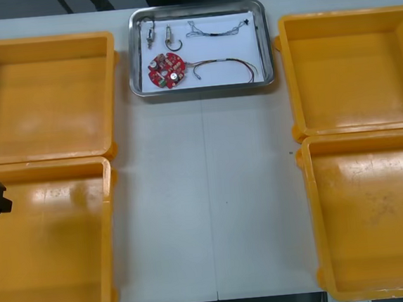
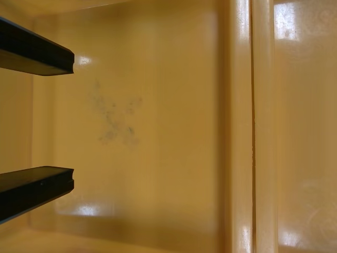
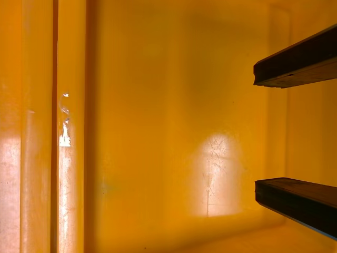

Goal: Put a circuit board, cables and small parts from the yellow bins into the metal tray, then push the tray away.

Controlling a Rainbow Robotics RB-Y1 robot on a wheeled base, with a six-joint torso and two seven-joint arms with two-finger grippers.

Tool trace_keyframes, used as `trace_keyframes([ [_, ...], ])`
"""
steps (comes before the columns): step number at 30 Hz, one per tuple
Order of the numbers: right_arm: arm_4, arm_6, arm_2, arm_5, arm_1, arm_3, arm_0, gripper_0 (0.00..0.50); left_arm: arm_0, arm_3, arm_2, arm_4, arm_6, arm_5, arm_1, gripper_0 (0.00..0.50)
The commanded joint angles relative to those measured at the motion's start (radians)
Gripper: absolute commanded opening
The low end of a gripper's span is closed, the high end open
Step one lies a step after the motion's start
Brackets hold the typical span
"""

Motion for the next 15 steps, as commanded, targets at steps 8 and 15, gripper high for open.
trace_keyframes([
  [8,0.004,-0.005,-0.026,0.003,-0.035,-0.03,0.018,0.5,0.015,-0.027,0.025,-0.002,-0.045,0.006,0.041,0.5],
  [15,0.004,-0.005,-0.026,0.003,-0.035,-0.03,0.018,0.5,0.015,-0.027,0.025,-0.002,-0.045,0.006,0.041,0.5],
])
